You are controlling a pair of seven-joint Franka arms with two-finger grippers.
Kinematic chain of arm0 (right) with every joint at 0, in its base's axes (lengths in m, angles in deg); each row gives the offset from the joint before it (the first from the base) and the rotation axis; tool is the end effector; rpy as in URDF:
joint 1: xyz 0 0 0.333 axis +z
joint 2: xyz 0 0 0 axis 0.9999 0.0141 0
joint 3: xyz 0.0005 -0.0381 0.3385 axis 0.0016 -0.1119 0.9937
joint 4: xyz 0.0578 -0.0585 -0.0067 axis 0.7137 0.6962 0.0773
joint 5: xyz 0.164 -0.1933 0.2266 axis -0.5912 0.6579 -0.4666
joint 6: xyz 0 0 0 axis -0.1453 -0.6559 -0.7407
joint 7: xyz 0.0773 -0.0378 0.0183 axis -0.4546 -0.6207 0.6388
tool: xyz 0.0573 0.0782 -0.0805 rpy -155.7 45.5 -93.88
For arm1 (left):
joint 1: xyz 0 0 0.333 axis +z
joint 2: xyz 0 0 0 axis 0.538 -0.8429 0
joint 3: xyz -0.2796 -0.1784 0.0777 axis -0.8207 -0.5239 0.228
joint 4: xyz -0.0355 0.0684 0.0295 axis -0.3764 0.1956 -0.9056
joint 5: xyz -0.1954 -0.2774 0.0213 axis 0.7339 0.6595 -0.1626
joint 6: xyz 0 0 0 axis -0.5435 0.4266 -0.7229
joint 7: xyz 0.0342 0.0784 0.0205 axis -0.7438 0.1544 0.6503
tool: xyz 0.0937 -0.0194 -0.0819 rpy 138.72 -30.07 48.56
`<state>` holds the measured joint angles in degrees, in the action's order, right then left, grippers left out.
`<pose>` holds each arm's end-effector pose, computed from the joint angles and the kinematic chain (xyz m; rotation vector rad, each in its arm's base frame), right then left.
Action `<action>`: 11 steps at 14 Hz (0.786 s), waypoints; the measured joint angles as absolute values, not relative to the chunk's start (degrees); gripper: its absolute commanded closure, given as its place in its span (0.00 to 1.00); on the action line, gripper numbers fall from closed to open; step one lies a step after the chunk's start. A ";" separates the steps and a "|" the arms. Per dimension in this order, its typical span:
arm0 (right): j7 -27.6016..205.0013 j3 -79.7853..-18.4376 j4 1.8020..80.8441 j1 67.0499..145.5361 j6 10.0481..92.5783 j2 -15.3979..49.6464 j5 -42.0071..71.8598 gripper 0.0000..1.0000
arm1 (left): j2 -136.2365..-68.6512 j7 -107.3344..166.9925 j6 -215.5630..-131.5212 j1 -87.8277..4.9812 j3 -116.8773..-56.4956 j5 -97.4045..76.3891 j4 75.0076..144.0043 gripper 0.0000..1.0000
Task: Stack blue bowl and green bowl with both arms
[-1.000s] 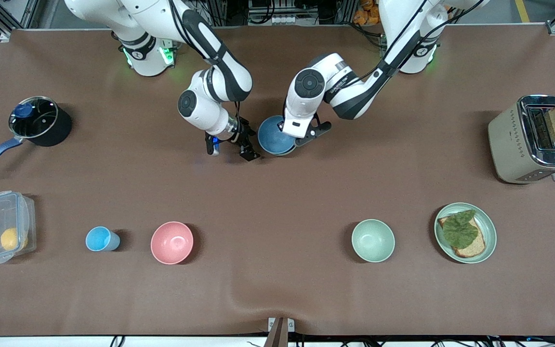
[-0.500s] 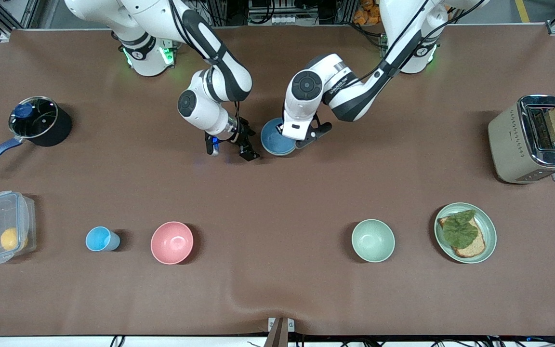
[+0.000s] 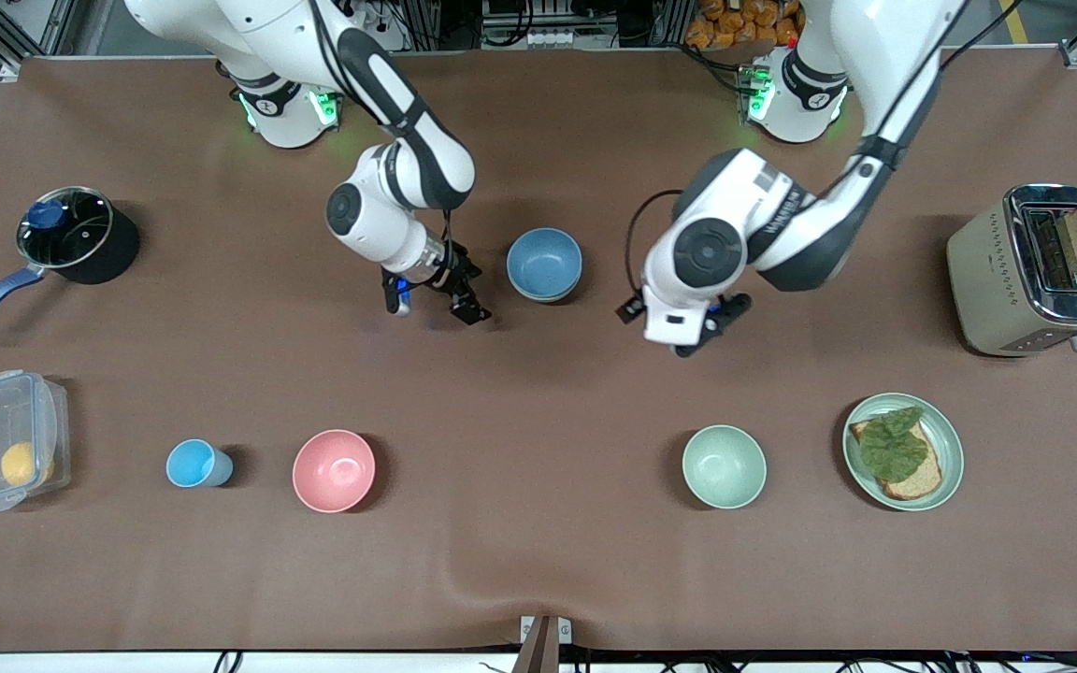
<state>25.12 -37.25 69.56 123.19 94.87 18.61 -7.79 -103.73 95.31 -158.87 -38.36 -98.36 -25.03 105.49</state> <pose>0.4268 0.3206 0.2309 -2.1906 1.6592 0.4078 0.5042 -0.3035 0.3731 -2.8255 -0.8919 0.4258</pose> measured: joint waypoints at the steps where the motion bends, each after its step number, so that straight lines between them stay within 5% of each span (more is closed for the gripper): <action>1: 27.45 -37.37 69.56 121.07 93.16 18.19 -7.79 0.00 | -103.44 92.73 -155.98 -37.54 -98.14 -26.52 103.89 0.00; 6: 34.80 -37.94 69.53 112.24 83.83 15.03 -6.06 0.00 | -101.12 71.80 -137.12 -30.71 -96.64 -31.03 92.35 0.00; 11: 34.87 -38.32 69.53 103.26 73.55 12.05 6.52 0.00 | -100.00 50.09 -123.43 -26.54 -96.38 -40.42 90.71 0.00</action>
<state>34.87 -38.32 69.53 103.26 73.55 12.05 6.52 -100.00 50.09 -123.43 -26.54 -96.38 -40.42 90.71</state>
